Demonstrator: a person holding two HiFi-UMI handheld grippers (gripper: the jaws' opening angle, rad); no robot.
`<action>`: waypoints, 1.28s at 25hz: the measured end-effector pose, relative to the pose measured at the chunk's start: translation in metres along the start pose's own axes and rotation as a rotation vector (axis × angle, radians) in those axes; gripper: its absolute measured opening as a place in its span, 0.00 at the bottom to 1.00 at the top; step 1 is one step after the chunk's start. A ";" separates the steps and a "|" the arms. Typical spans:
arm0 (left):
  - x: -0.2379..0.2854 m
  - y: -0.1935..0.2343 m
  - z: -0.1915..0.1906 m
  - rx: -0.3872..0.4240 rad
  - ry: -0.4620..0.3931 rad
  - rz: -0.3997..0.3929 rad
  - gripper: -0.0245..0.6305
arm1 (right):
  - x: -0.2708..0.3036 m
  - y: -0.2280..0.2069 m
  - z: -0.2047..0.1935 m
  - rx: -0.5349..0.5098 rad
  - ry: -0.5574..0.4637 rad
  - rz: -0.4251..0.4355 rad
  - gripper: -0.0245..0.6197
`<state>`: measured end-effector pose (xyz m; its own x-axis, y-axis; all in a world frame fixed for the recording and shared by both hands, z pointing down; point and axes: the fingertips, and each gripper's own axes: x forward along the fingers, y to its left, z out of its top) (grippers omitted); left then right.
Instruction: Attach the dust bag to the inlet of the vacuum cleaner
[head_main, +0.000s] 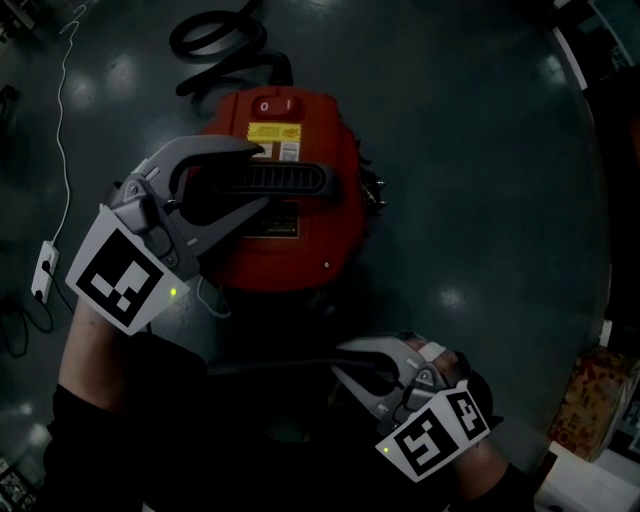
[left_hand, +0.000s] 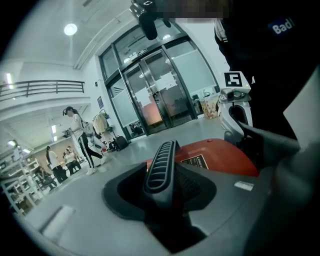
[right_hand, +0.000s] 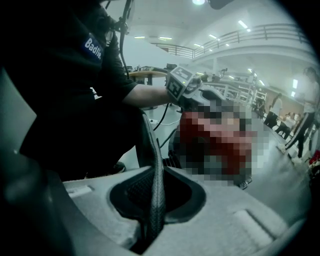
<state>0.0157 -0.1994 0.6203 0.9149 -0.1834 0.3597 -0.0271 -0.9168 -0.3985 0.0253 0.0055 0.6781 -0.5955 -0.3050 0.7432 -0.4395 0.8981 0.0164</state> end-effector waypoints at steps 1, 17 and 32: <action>0.000 0.000 -0.001 -0.002 0.002 0.002 0.26 | -0.001 -0.001 -0.003 0.018 -0.005 0.000 0.09; 0.001 0.000 -0.001 -0.007 0.010 0.015 0.26 | 0.002 -0.007 0.001 0.069 -0.021 0.023 0.10; 0.001 0.000 0.001 -0.003 0.010 0.012 0.26 | 0.002 -0.010 0.003 0.066 -0.004 0.027 0.10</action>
<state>0.0166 -0.1994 0.6196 0.9102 -0.1977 0.3640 -0.0387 -0.9155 -0.4005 0.0264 -0.0050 0.6770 -0.6105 -0.2826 0.7399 -0.4669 0.8830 -0.0481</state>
